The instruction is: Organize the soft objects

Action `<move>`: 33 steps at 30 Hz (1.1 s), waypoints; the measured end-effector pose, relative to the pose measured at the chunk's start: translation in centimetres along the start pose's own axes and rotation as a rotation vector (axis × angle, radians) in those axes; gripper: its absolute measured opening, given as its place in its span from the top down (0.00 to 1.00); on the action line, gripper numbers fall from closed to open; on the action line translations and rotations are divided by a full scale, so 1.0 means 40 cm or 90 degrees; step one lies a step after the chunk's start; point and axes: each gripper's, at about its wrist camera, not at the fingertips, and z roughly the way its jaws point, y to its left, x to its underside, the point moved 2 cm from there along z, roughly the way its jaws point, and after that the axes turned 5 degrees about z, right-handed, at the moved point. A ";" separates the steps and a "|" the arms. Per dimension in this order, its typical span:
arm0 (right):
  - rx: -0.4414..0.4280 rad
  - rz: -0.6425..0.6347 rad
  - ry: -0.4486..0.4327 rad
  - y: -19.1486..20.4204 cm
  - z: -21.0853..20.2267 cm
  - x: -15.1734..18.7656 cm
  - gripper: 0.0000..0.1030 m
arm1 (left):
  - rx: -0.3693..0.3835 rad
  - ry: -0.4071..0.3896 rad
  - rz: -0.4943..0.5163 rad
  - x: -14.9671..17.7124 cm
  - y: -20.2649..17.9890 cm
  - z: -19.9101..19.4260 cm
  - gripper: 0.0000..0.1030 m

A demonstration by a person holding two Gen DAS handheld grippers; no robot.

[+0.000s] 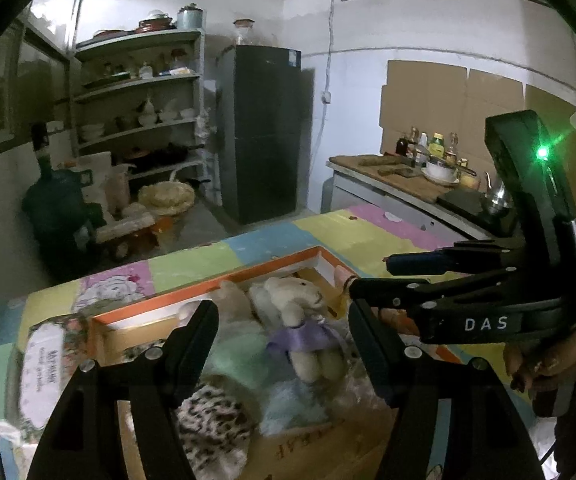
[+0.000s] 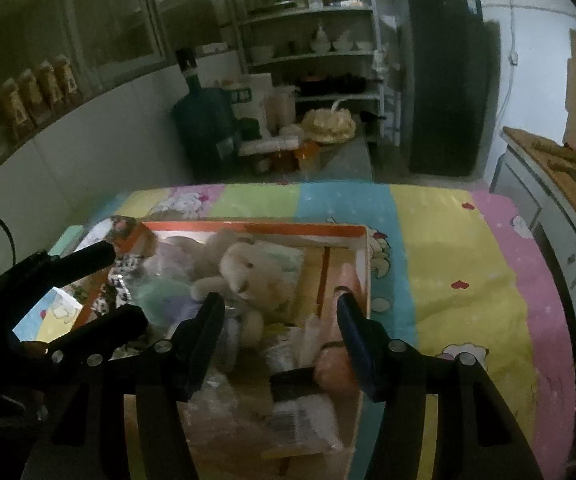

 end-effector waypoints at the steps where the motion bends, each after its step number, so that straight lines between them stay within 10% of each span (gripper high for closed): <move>1: 0.001 -0.002 -0.003 0.009 -0.005 0.001 0.42 | -0.005 -0.003 -0.001 0.003 0.005 -0.013 0.35; 33: 0.055 -0.034 -0.194 0.444 -0.205 0.189 0.33 | -0.222 -0.088 -0.102 0.170 0.171 -0.425 0.35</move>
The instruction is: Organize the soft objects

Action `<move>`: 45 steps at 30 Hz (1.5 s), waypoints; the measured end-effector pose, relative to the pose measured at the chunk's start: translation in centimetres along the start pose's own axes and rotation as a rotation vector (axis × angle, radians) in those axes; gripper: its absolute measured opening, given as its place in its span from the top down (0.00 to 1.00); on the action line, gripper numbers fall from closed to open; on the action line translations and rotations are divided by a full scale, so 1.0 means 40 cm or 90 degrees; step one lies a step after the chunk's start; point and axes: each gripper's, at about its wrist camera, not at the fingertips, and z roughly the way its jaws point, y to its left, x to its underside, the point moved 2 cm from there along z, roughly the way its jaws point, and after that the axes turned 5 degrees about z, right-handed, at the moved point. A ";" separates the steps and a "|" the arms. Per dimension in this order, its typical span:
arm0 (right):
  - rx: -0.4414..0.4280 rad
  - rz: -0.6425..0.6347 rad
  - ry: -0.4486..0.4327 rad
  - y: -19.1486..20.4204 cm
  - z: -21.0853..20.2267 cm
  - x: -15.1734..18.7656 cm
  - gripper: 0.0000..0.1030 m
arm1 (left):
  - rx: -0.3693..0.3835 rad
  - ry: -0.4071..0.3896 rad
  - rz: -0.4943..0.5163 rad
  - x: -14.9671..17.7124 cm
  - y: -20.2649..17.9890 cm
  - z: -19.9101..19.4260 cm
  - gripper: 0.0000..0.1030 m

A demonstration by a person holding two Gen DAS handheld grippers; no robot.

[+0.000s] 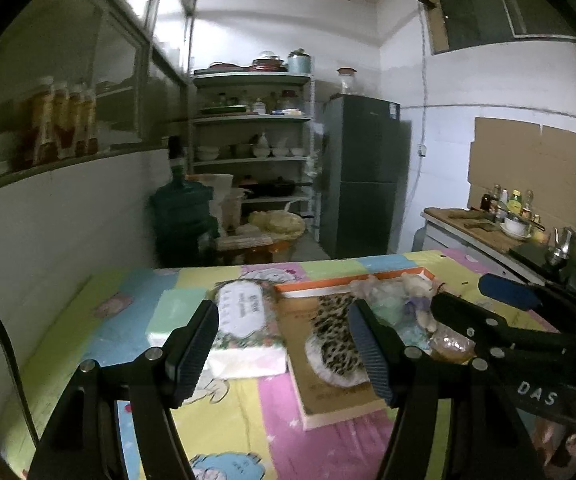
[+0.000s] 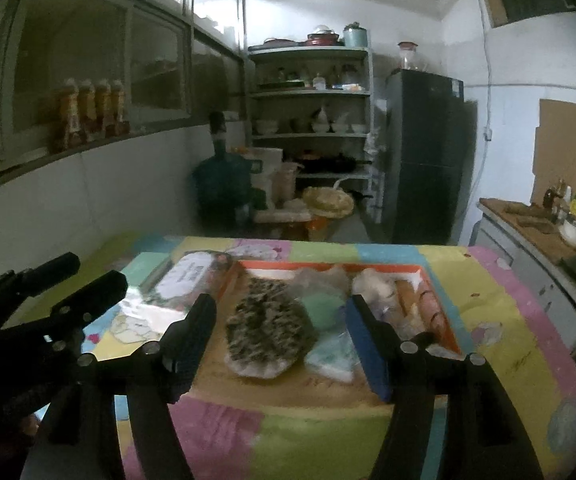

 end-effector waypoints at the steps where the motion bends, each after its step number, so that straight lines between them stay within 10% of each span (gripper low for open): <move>1: 0.000 0.004 -0.001 0.010 -0.006 0.007 0.33 | -0.003 0.000 -0.003 0.005 0.004 -0.007 0.35; 45: 0.114 0.021 -0.123 0.149 -0.291 0.192 0.33 | -0.084 0.002 -0.059 0.173 0.030 -0.256 0.35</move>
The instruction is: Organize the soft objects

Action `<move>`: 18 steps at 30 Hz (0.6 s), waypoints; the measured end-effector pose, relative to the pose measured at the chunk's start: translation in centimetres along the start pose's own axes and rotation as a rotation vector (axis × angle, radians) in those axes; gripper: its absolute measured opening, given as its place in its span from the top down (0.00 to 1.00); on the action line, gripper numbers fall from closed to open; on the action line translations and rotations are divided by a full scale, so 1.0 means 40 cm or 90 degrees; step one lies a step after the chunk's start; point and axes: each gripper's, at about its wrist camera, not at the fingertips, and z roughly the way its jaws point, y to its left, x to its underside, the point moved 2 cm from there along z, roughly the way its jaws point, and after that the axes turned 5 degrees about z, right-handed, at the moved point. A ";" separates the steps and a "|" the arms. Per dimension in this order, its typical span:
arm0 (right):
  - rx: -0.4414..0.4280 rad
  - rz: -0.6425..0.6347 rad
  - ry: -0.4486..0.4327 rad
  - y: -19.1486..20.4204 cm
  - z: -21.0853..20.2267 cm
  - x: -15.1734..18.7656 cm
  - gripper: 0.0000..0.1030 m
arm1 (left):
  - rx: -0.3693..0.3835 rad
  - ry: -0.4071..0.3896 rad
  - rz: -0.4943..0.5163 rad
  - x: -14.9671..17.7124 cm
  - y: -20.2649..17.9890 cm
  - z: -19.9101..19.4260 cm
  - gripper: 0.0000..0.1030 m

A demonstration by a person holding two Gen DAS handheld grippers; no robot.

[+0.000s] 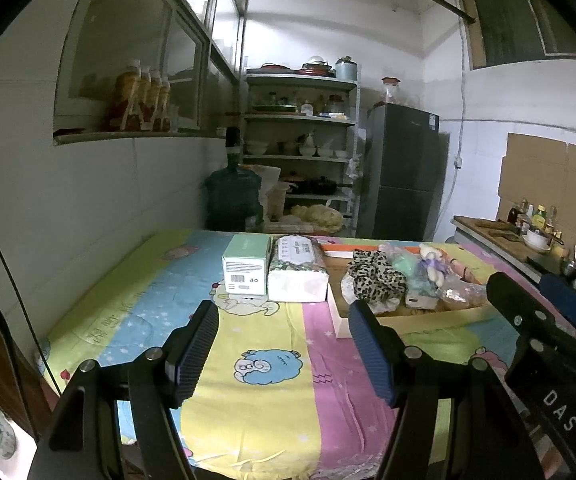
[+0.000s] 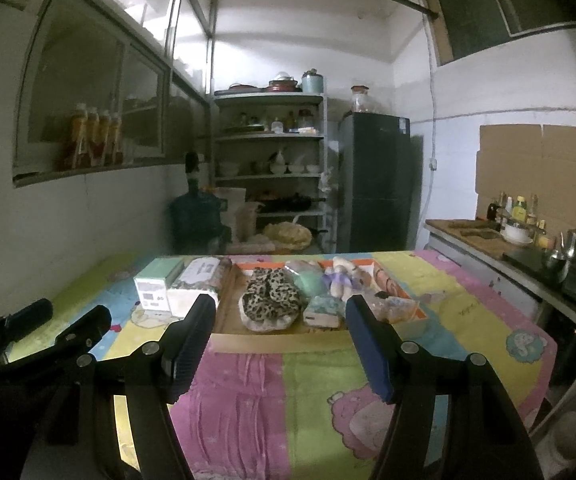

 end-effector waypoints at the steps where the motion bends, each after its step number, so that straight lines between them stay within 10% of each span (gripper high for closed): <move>1: 0.000 0.001 -0.002 0.000 -0.003 -0.001 0.33 | 0.000 0.000 0.002 0.000 -0.002 -0.002 0.35; 18: 0.004 0.002 -0.006 -0.003 -0.012 0.004 0.33 | 0.003 -0.001 0.004 0.006 -0.007 -0.009 0.35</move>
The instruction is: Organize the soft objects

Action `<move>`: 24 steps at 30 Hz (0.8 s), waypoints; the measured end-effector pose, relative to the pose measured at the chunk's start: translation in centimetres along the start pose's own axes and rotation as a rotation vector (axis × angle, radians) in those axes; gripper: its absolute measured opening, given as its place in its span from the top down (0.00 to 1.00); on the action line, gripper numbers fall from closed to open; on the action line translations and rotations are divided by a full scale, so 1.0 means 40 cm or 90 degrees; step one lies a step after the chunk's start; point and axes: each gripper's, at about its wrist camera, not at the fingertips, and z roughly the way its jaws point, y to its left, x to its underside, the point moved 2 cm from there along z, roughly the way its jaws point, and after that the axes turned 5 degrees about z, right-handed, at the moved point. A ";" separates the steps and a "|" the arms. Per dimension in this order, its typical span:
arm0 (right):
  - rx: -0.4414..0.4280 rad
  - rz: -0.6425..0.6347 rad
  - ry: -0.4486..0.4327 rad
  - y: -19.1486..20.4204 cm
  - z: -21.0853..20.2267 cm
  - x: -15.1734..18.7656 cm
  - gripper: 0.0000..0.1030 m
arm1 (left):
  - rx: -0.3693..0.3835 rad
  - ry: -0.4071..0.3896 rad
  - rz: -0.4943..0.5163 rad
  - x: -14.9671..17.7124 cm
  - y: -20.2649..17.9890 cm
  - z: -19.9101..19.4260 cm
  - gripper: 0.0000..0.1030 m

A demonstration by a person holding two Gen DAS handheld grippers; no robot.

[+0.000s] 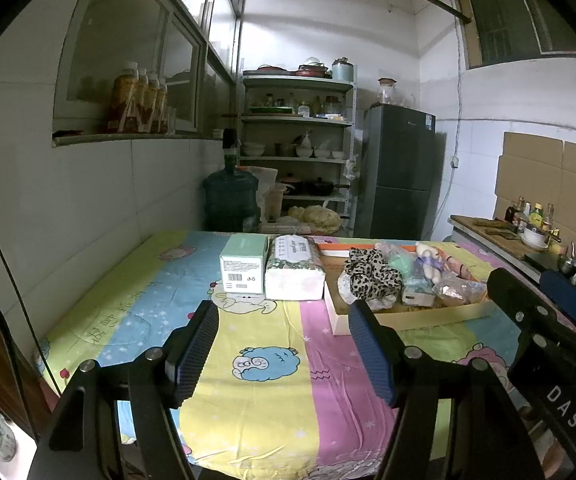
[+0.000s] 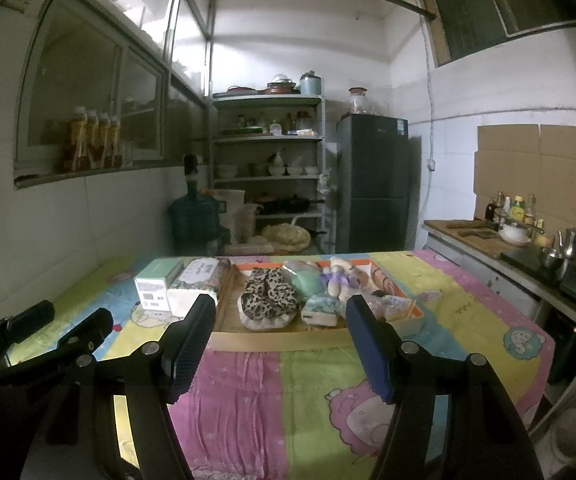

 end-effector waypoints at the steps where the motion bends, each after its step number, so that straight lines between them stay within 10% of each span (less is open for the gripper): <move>1: 0.000 0.000 0.000 0.000 0.000 0.000 0.33 | -0.001 0.000 0.000 0.000 0.000 0.000 0.35; 24: -0.002 -0.003 0.002 0.000 -0.003 0.004 0.33 | 0.003 0.000 0.001 0.006 -0.006 -0.009 0.35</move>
